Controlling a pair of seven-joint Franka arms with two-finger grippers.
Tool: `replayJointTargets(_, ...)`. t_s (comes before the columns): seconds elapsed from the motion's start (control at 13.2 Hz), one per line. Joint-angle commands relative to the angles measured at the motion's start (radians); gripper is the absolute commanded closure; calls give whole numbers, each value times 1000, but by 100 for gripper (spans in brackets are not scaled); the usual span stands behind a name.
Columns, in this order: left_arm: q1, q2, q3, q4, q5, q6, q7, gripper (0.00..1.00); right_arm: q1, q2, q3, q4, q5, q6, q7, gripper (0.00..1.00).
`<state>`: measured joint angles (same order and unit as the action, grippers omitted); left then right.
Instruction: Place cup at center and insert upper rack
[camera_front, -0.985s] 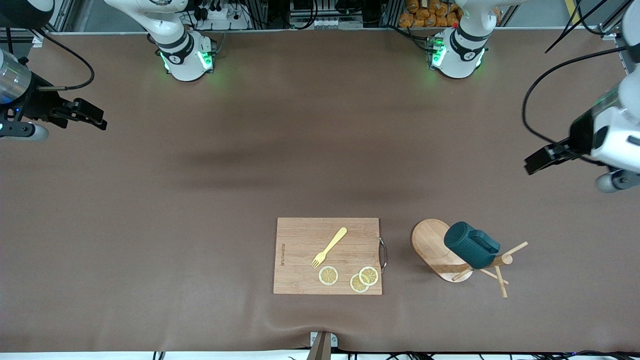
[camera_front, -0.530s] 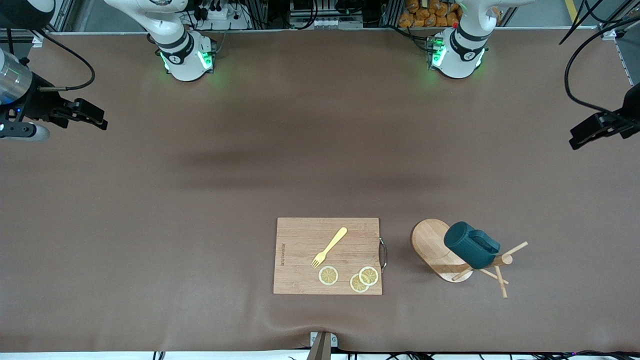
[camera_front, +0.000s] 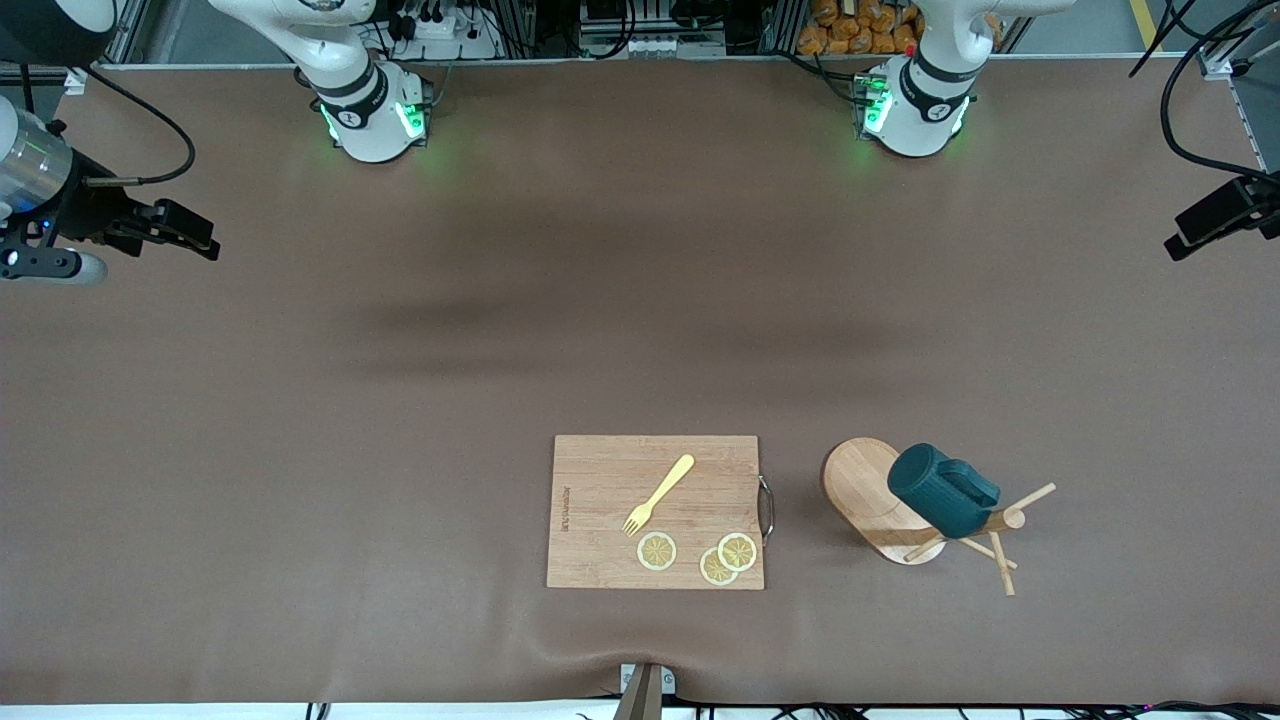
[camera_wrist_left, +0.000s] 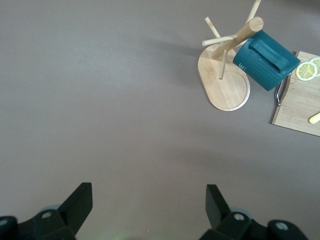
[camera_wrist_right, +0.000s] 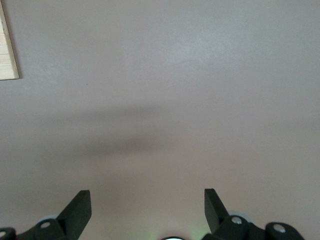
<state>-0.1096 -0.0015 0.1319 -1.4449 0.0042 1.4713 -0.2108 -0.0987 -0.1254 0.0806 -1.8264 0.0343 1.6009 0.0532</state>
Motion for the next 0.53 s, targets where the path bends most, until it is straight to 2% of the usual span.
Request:
replayJointTargets(0.0, -36, -57, 40, -66, -12, 27, 56, 0, -23, -31, 16, -14, -7, 5, -19, 0)
replayJointTargets(0.45, -58, -86, 49, -103, -9, 11, 88, 0, -23, -74, 15, 4, -5, -18, -95, 0)
